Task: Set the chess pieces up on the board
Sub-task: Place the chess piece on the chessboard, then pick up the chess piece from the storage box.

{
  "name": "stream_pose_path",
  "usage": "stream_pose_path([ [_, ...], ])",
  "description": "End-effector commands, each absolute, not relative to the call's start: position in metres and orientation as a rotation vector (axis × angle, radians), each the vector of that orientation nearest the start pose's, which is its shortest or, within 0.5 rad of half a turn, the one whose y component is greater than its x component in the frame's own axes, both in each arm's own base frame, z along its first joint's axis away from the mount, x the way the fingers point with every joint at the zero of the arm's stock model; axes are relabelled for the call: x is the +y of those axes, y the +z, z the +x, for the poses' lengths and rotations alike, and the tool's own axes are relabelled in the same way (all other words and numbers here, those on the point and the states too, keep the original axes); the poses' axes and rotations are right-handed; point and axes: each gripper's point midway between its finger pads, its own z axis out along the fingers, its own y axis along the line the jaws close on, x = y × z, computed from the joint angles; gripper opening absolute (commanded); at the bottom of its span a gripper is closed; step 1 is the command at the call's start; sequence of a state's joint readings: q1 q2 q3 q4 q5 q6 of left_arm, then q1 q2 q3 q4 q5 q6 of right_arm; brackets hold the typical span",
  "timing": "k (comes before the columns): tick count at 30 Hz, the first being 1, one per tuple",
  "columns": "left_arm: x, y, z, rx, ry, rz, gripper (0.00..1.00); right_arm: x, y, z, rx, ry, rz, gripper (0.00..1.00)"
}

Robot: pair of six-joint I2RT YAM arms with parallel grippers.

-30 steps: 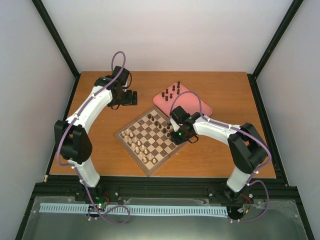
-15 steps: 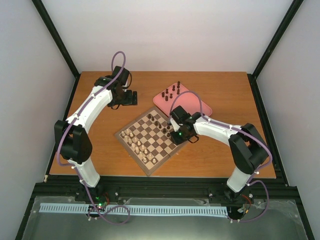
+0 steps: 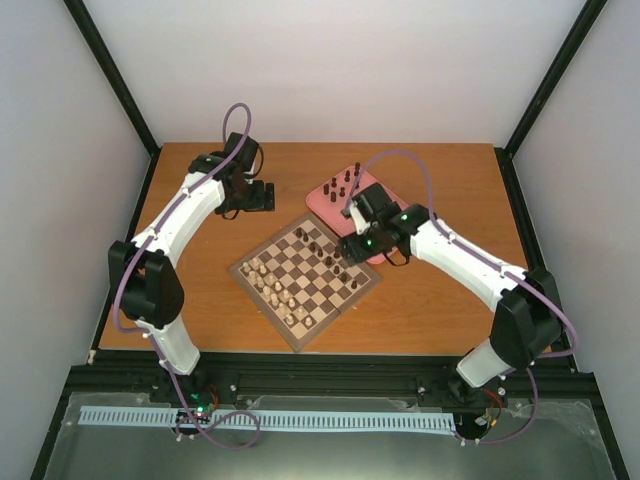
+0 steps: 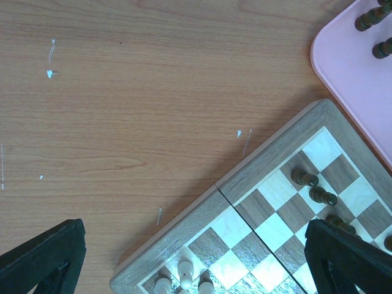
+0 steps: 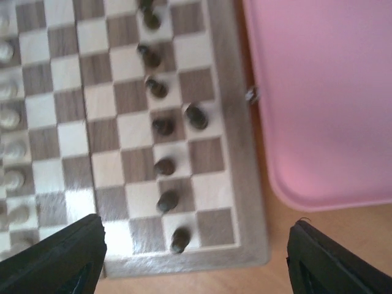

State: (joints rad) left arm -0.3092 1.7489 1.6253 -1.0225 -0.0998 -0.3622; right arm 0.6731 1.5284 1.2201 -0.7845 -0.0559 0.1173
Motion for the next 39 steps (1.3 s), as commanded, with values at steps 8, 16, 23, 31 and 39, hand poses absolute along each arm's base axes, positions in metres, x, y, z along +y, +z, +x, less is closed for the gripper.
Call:
stream_pose_path([
  [8,-0.113,0.204,0.402,2.644,-0.127,-0.101,1.0,0.238,0.159,0.448,2.554,0.139,-0.493,0.76],
  [16,-0.11,0.2,0.399,2.652,-0.106,-0.108,1.0,0.223,0.131,0.523,2.55,0.172,-0.3,0.64],
  [23,-0.113,0.196,0.406,2.667,-0.104,-0.101,1.0,0.246,0.112,0.555,2.529,0.296,-0.329,0.58],
  [31,-0.114,0.188,0.408,2.689,-0.092,-0.104,1.0,0.266,0.096,0.565,2.524,0.391,-0.325,0.56],
  [39,-0.113,0.183,0.41,2.701,-0.079,-0.101,1.0,0.28,0.076,0.568,2.543,0.396,-0.334,0.56],
])
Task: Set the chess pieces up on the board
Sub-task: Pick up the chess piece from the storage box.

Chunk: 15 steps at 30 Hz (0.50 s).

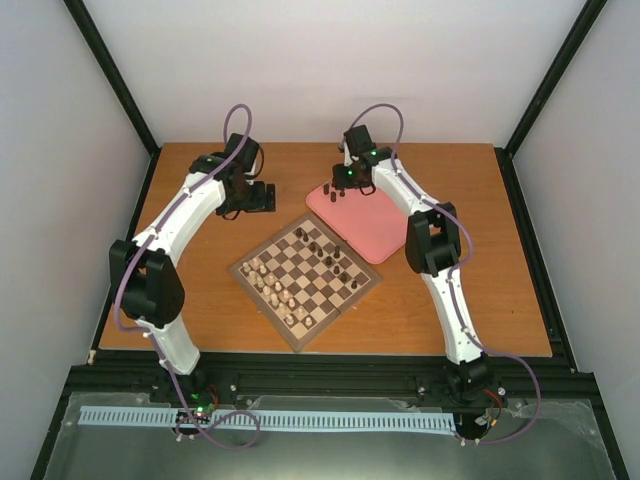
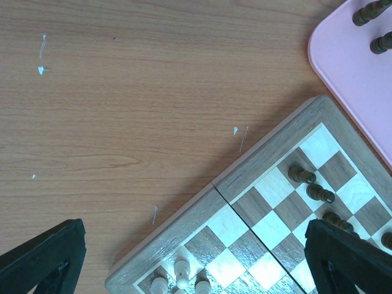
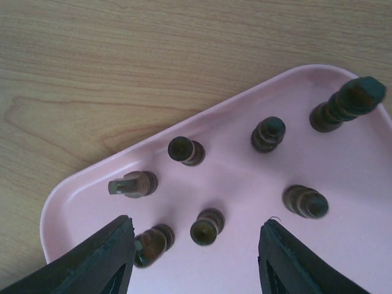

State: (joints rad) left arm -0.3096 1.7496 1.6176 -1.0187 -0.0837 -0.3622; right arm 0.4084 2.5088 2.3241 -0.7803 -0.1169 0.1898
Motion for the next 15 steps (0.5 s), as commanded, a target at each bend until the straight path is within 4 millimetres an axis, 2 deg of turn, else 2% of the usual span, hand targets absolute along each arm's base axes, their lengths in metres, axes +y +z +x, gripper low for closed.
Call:
stream_pose_path([
  [1,-0.113,0.183,0.41,2.703,-0.078,-0.102,1.0,0.28,0.074,0.568,2.541,0.378,-0.335,0.56],
  [8,-0.114,0.179,0.411,2.712,-0.076,-0.098,1.0,0.276,0.065,0.573,2.544,0.314,-0.301,0.55],
  [15,-0.114,0.178,0.411,2.715,-0.075,-0.098,1.0,0.276,0.056,0.573,2.558,0.308,-0.294,0.49],
])
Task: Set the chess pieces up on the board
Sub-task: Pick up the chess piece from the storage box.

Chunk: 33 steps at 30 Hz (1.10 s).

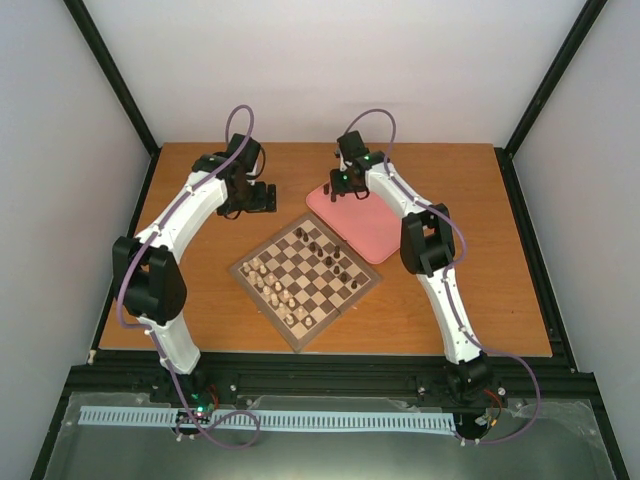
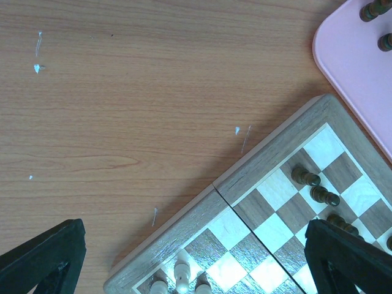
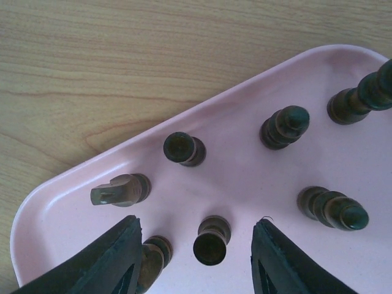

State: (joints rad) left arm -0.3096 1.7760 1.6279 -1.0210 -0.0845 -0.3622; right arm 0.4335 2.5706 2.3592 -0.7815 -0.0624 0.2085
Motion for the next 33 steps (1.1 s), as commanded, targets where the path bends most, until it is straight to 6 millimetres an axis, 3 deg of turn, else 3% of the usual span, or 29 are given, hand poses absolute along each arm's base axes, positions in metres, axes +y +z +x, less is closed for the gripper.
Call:
stream_pose_path([
  [1,-0.114,0.177,0.411,2.716,-0.073,-0.097,1.0,0.276,0.056,0.573,2.557,0.309,-0.293,0.49],
  [9,-0.114,0.177,0.412,2.716,-0.073,-0.098,1.0,0.282,0.052,0.574,2.564,0.335,-0.31,0.43],
  [15,-0.114,0.176,0.411,2.718,-0.073,-0.094,1.0,0.266,0.047,0.571,2.597,0.222,-0.272,0.42],
  [21,-0.116,0.176,0.412,2.717,-0.085,-0.095,1.0,0.263,0.041,0.564,2.612,0.221,-0.275,0.41],
  [28,-0.117,0.176,0.415,2.721,-0.092,-0.094,1.0,0.267,0.046,0.571,2.585,0.232,-0.281,0.36],
  [33,-0.117,0.176,0.415,2.721,-0.089,-0.094,1.0,0.268,0.046,0.572,2.583,0.235,-0.286,0.25],
])
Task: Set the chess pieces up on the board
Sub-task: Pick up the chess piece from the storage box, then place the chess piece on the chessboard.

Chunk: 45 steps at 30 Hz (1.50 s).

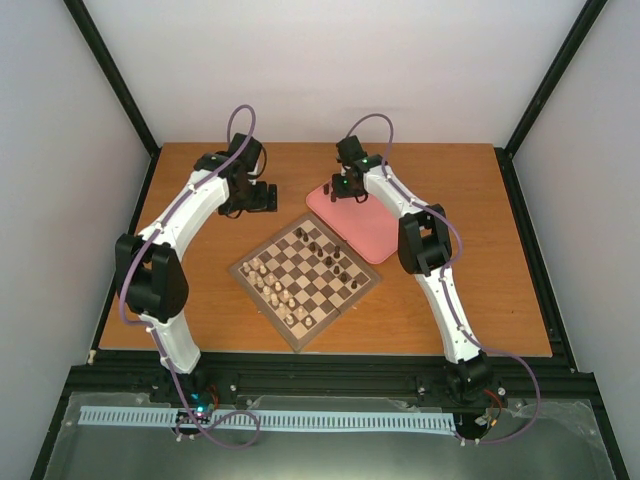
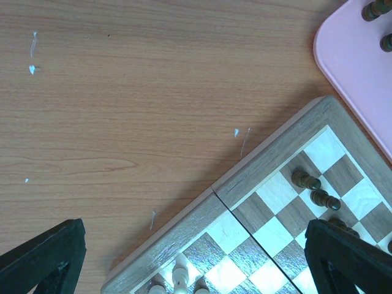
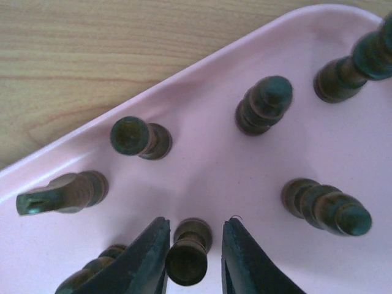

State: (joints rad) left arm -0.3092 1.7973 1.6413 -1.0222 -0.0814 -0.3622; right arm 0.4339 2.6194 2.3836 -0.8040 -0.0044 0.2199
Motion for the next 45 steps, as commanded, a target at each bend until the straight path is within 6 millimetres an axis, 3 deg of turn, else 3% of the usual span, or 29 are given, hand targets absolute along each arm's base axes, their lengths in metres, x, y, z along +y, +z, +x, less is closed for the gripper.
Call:
stream_pose_path([
  [1,-0.117,0.175,0.415,2.723,-0.086,-0.094,1.0,0.268,0.046,0.572,2.582,0.233,-0.287,0.19],
  [11,-0.118,0.174,0.416,2.725,-0.09,-0.092,1.0,0.265,0.061,0.574,2.557,0.209,-0.289,0.05],
  [18,-0.117,0.178,0.416,2.715,-0.092,-0.095,1.0,0.263,0.124,0.567,2.472,0.229,-0.283,0.04],
  [23,-0.118,0.18,0.417,2.709,-0.096,-0.094,1.0,0.266,0.163,0.545,2.444,0.231,-0.291,0.04],
  [29,-0.117,0.184,0.416,2.7,-0.096,-0.094,1.0,0.304,0.165,0.493,2.497,0.272,-0.441,0.04],
  [36,-0.117,0.186,0.413,2.693,-0.099,-0.095,1.0,0.351,0.144,0.434,2.559,0.392,-0.635,0.04],
  [39,-0.117,0.187,0.413,2.69,-0.101,-0.095,1.0,0.362,0.132,0.423,2.586,0.412,-0.679,0.04],
  [45,-0.117,0.189,0.411,2.687,-0.106,-0.096,1.0,0.369,0.113,0.42,2.635,0.443,-0.686,0.05],
])
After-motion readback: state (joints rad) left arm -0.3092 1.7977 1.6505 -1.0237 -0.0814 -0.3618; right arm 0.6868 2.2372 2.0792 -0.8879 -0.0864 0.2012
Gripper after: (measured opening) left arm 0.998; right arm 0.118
